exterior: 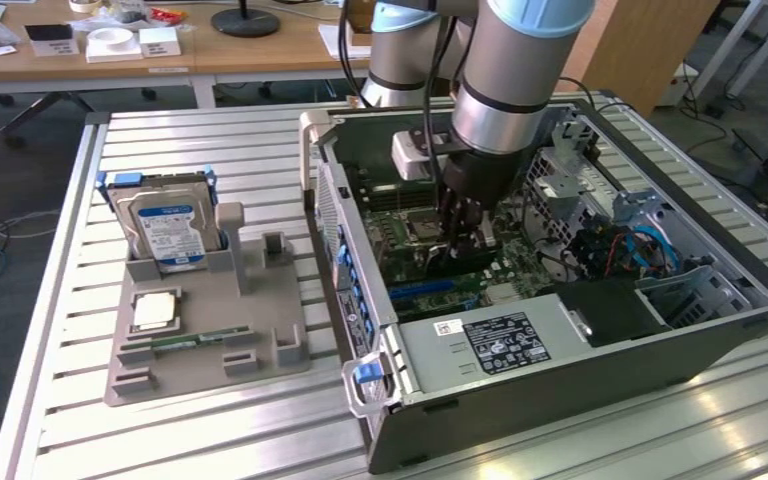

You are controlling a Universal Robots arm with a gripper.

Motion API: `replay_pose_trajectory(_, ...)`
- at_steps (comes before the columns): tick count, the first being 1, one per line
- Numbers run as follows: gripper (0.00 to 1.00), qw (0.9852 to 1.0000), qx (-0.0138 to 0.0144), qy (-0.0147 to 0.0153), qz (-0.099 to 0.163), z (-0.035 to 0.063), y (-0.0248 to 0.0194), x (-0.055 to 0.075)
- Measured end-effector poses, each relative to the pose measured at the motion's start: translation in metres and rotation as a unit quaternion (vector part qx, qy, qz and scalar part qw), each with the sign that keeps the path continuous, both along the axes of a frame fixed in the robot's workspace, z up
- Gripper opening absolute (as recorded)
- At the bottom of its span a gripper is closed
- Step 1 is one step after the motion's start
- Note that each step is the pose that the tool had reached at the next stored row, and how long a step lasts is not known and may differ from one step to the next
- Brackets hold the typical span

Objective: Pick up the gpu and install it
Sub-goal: 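Insert the gpu into the slot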

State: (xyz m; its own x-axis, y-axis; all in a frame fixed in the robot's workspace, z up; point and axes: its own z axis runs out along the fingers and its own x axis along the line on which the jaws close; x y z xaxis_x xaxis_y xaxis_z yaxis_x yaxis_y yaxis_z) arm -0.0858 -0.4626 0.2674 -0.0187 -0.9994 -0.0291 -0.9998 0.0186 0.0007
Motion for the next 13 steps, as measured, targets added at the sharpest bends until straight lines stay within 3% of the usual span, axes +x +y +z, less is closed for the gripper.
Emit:
replay_pose_trajectory(7,0.27,1.0000,0.0000,-0.0027,0.002,-0.0038,0.0000,-0.0014)
replay_pose_trajectory(13,0.27,1.0000,-0.0002,-0.0032,0.004,-0.0059,-0.0001,-0.0022)
